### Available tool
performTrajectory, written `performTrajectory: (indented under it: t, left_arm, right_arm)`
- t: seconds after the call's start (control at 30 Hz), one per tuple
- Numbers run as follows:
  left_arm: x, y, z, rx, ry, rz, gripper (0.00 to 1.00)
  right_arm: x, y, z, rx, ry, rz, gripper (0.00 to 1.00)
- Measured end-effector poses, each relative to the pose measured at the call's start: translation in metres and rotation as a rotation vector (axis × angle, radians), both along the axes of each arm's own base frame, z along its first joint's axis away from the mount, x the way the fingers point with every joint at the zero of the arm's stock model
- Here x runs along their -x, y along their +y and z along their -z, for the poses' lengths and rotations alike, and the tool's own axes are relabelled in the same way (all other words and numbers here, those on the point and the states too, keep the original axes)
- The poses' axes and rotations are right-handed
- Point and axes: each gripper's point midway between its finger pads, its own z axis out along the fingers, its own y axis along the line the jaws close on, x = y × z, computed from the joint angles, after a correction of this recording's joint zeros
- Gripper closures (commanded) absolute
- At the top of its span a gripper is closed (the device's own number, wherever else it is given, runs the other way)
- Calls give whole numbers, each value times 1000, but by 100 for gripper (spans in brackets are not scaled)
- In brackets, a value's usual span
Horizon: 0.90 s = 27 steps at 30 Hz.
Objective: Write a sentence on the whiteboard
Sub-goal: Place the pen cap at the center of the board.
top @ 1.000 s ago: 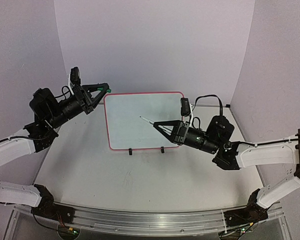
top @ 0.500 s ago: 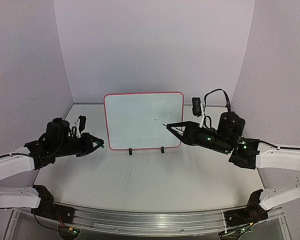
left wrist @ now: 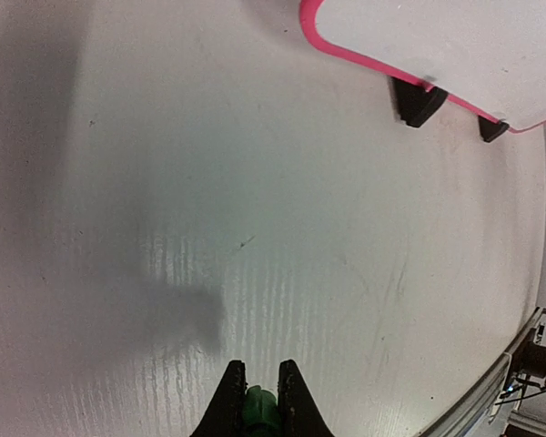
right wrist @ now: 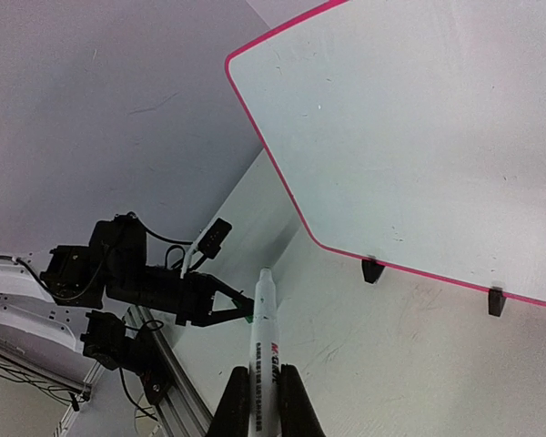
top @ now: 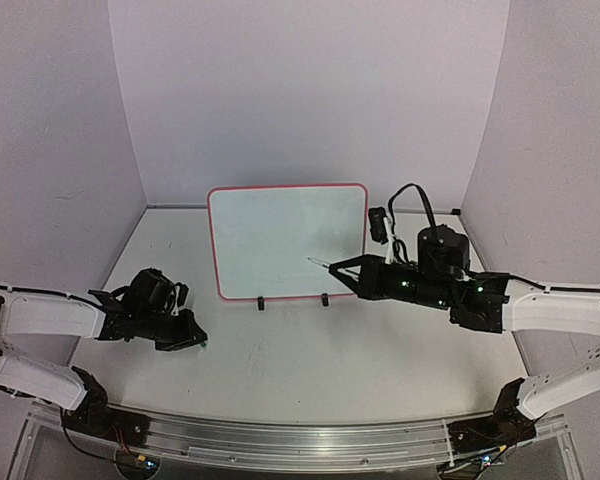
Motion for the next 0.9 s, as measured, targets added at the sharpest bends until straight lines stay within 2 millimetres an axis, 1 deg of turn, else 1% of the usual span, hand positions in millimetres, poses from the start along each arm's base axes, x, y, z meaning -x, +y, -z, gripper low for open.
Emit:
performTrajectory:
  t: [0.07, 0.1, 0.13, 0.23, 0.3, 0.37, 0.4, 0.43, 0.5, 0.53, 0.6, 0.63, 0.67, 0.7, 0.73, 0.83, 0.9]
  left_arm:
    - [-1, 2, 8, -28, 22, -8, 98]
    - [-2, 3, 10, -36, 24, -13, 95]
    - [-3, 4, 11, -45, 24, -18, 93]
    - [-7, 5, 10, -56, 14, -31, 81]
    - [-9, 7, 10, -66, 6, -38, 75]
    - [-11, 9, 11, -81, 1, -50, 63]
    - [-12, 11, 12, -90, 3, -61, 62]
    - [-12, 11, 13, -93, 3, -60, 54]
    - [-13, 14, 14, -109, -2, -70, 44]
    - [-14, 15, 14, -111, -2, -78, 36]
    - [-15, 17, 15, -119, -7, -85, 24]
    - [-15, 17, 15, -124, -9, -83, 16]
    - [-15, 19, 14, -130, -6, -90, 12]
    - [-14, 21, 13, -140, -6, -87, 5]
    - [-14, 23, 10, -148, -6, -96, 2]
    - [-16, 26, 0, -167, -23, -93, 0]
    - [-19, 27, -14, -177, -45, -92, 0]
  right_arm:
    - [0, 3, 1, 6, 2, -5, 100]
    - [0, 4, 1, 8, 2, -9, 100]
    - [1, 7, 1, 10, 0, -14, 100]
    - [4, 12, 0, 13, -5, -30, 100]
    - [6, 16, -1, 15, -8, -40, 100]
    - [8, 18, -2, 14, -11, -46, 100]
    - [9, 19, -3, 12, -14, -50, 100]
    - [9, 19, -3, 12, -15, -51, 100]
    - [10, 19, -3, 15, -15, -51, 100]
    - [10, 19, -3, 16, -15, -51, 100]
    - [9, 18, -2, 22, -17, -46, 100]
    - [9, 18, -1, 24, -18, -45, 100]
    - [8, 17, 0, 32, -19, -41, 100]
    - [9, 17, 1, 37, -18, -39, 100]
    - [8, 16, 2, 46, -18, -35, 100]
    - [8, 13, 4, 61, -22, -26, 99]
    - [8, 11, 3, 69, -28, -20, 100]
